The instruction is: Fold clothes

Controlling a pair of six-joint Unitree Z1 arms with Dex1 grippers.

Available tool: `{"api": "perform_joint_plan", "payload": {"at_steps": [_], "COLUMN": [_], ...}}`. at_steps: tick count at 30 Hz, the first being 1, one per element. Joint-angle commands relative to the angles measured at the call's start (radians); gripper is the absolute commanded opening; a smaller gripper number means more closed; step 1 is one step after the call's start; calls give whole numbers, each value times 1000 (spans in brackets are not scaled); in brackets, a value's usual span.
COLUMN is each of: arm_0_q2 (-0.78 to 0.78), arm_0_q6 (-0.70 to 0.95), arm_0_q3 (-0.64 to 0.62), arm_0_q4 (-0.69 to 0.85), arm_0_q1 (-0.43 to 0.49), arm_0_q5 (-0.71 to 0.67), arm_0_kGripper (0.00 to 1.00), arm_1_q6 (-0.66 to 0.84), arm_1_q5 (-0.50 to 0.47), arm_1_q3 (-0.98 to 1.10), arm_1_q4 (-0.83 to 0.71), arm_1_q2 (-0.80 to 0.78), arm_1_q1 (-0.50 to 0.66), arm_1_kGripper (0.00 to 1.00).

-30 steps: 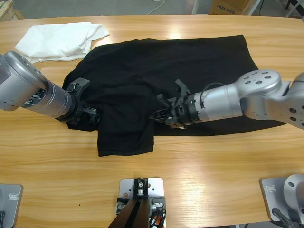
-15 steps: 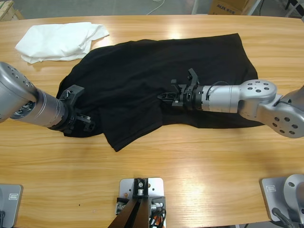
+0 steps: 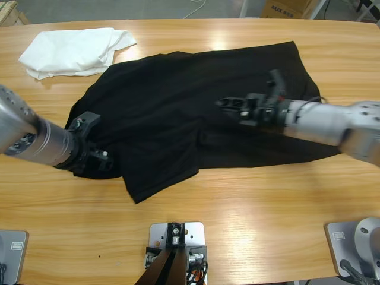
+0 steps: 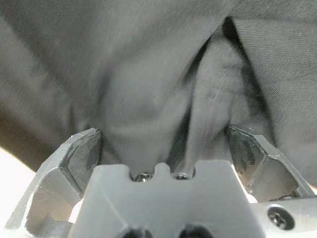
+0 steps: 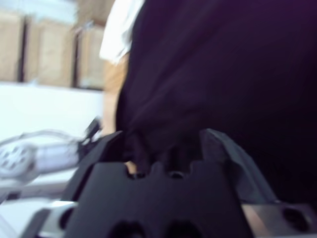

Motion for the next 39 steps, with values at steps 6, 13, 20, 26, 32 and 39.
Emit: {"api": "perform_joint_plan", "payload": {"at_steps": [6,13,20,26,32,39], "arm_0_q2": [-96,-78,-139,-121,-84,35], "arm_0_q6": [-53,-61,-49,278,168,55], "arm_0_q3": [13,-8,-51,-93,-34,57], "arm_0_q4": [106,107,87,57,23,-106], "arm_0_q1": [-39,-69,-69,-100,-123,-123], "arm_0_q5": [-36,-63,24,-11,-59,-55], "arm_0_kGripper": [973,973,899,293,0,0], "arm_1_q6": [-245,-302,-334,-340,-340,-347], "arm_1_q5": [-455,-441,-443,-437,-437,-437], "arm_1_q3": [-302,-321,-343,-342,-340,-338], "arm_1_q4": [1360,1328,1360,1354,1351,1353], "arm_1_q2": [-509,-452,-386,-365,-357,-357], "arm_1_q1": [-77,-163,-200,-200,-200,-208], "arm_1_kGripper": [955,0,0,0,0,0]}}
